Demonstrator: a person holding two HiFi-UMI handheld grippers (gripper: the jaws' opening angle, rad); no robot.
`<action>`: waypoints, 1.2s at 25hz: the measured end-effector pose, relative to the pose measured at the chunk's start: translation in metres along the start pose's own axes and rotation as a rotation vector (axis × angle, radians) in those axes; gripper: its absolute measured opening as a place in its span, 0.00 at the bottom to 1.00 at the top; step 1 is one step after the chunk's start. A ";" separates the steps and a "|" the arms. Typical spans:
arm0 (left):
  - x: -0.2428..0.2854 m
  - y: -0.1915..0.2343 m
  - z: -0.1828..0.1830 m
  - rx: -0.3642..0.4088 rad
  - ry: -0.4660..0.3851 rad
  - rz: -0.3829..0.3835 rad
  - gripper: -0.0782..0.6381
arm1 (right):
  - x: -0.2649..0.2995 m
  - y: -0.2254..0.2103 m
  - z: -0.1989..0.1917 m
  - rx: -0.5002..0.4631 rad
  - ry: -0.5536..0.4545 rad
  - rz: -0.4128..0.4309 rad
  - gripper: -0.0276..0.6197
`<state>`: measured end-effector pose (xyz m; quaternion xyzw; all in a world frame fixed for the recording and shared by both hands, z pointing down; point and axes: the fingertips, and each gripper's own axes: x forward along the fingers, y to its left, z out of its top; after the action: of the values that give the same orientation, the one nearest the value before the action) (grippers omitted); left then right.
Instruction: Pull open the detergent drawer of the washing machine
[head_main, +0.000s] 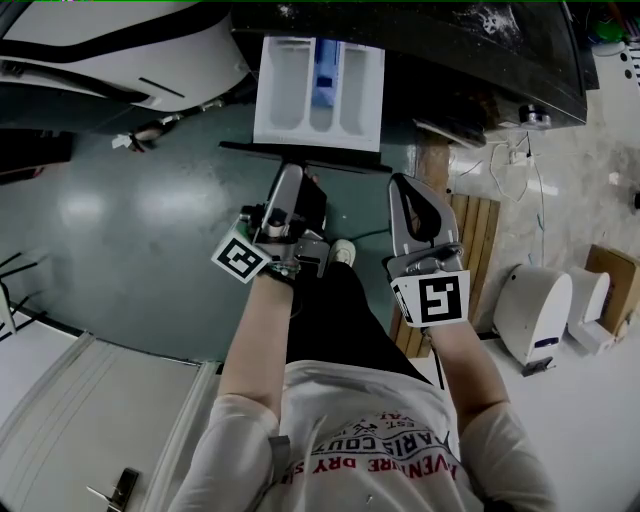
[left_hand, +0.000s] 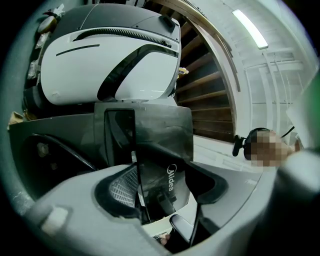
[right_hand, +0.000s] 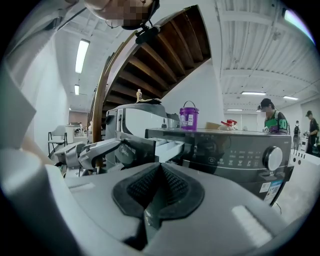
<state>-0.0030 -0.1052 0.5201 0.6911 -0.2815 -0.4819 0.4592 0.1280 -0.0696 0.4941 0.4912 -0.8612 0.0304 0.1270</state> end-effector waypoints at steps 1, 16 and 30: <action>-0.001 0.001 0.000 0.006 -0.004 0.012 0.52 | -0.001 0.000 0.000 0.001 -0.001 0.001 0.04; -0.029 0.006 -0.018 0.074 -0.009 0.319 0.45 | -0.015 0.013 0.013 0.038 -0.001 0.024 0.04; -0.011 -0.079 0.002 0.347 0.159 0.358 0.11 | -0.034 0.003 0.073 0.065 -0.051 0.011 0.04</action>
<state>-0.0136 -0.0638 0.4528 0.7345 -0.4407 -0.2817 0.4324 0.1286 -0.0526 0.4152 0.4912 -0.8653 0.0465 0.0889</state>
